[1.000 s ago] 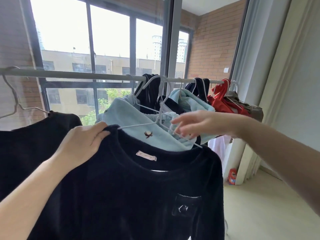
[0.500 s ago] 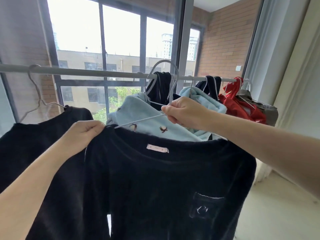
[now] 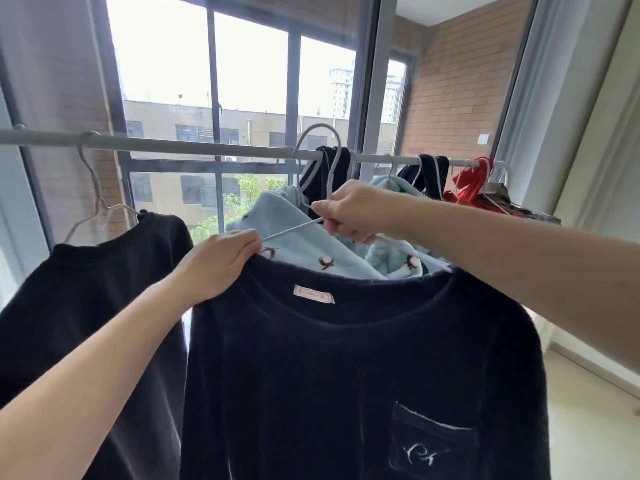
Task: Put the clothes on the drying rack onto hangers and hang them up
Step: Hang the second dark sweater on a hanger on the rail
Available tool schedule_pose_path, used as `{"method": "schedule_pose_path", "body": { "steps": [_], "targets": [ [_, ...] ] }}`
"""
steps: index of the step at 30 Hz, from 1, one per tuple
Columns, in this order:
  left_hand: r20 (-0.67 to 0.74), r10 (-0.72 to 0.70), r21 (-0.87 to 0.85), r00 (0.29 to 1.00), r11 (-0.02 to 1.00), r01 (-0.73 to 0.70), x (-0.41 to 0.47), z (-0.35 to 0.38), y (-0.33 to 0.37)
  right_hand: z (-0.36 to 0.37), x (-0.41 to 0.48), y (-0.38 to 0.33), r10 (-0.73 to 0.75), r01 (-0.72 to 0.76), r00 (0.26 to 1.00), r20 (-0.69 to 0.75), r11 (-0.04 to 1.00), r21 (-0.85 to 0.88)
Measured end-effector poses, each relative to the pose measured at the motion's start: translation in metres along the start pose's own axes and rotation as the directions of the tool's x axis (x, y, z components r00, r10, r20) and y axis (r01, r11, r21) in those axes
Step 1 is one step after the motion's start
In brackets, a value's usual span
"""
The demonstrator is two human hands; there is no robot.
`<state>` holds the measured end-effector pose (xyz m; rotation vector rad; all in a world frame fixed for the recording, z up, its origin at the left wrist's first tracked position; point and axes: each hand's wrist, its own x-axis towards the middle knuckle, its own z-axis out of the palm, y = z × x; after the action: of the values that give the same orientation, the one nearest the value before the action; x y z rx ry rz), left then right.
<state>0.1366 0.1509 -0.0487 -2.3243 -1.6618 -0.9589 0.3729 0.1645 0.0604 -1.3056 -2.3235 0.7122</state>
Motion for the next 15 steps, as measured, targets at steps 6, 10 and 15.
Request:
{"method": "schedule_pose_path", "body": {
  "steps": [6, 10, 15],
  "targets": [
    [0.084, -0.210, -0.012, 0.974, 0.977, 0.212, 0.008, -0.021, -0.041, 0.012, 0.027, -0.021, 0.019, -0.019, 1.000, -0.017, 1.000, 0.011],
    [0.007, -0.230, -0.089, 0.973, 0.969, 0.230, 0.008, -0.023, -0.048, 0.021, 0.041, -0.032, 0.035, -0.034, 0.998, -0.056, 0.999, 0.028],
    [-0.094, -0.304, -0.134, 0.948, 0.947, 0.291, 0.018, -0.023, -0.050, 0.035, 0.062, -0.052, 0.023, -0.023, 0.998, -0.063, 1.000, 0.003]
  ]
}}
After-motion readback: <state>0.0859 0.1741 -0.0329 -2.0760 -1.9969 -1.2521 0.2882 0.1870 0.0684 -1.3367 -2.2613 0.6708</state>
